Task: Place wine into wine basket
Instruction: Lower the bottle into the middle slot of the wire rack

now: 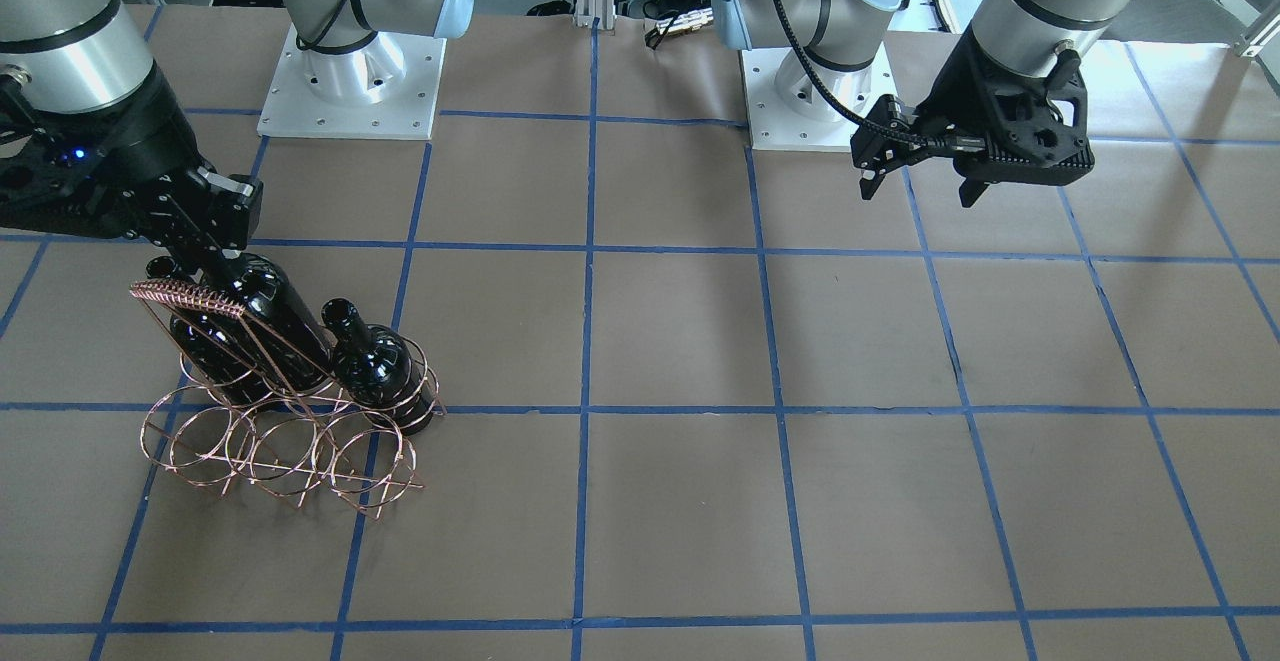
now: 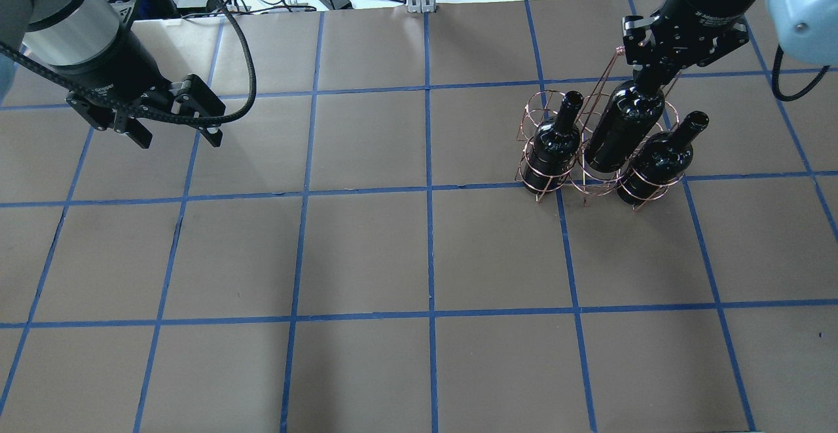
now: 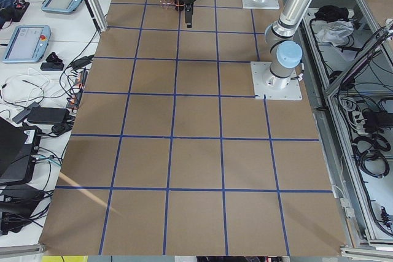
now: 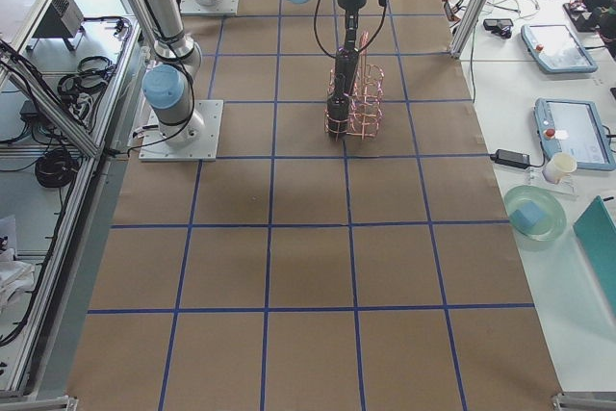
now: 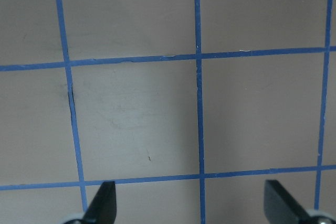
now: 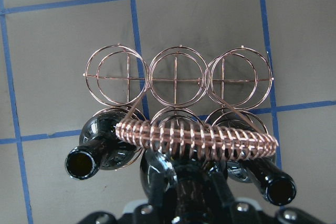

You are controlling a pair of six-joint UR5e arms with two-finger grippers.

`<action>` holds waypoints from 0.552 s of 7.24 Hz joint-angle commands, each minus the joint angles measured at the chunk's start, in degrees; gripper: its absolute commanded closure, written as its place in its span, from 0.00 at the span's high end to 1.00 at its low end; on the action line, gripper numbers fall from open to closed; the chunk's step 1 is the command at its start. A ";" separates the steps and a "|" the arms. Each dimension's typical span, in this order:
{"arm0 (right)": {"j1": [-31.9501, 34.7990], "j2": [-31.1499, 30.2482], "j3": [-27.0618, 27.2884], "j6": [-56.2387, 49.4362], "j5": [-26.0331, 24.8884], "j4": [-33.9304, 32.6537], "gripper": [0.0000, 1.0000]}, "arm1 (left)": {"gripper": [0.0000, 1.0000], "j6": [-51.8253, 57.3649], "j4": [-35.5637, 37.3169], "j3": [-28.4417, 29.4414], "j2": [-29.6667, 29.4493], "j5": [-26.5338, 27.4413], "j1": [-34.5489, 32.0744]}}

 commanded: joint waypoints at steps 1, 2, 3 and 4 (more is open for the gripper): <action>-0.14 1.05 0.10 0.09 0.01 -0.51 0.00 | 1.00 -0.03 -0.02 -0.01 -0.01 0.02 0.00; -0.14 1.66 1.67 0.53 0.09 -2.60 0.00 | 1.00 0.06 -0.02 -0.01 -0.01 0.11 0.00; -0.06 1.67 4.03 0.79 0.01 -5.84 0.00 | 1.00 0.06 -0.02 -0.01 -0.09 0.02 0.00; -0.06 1.67 5.36 0.71 0.01 -6.83 0.00 | 1.00 0.06 -0.02 -0.09 -0.09 0.11 0.00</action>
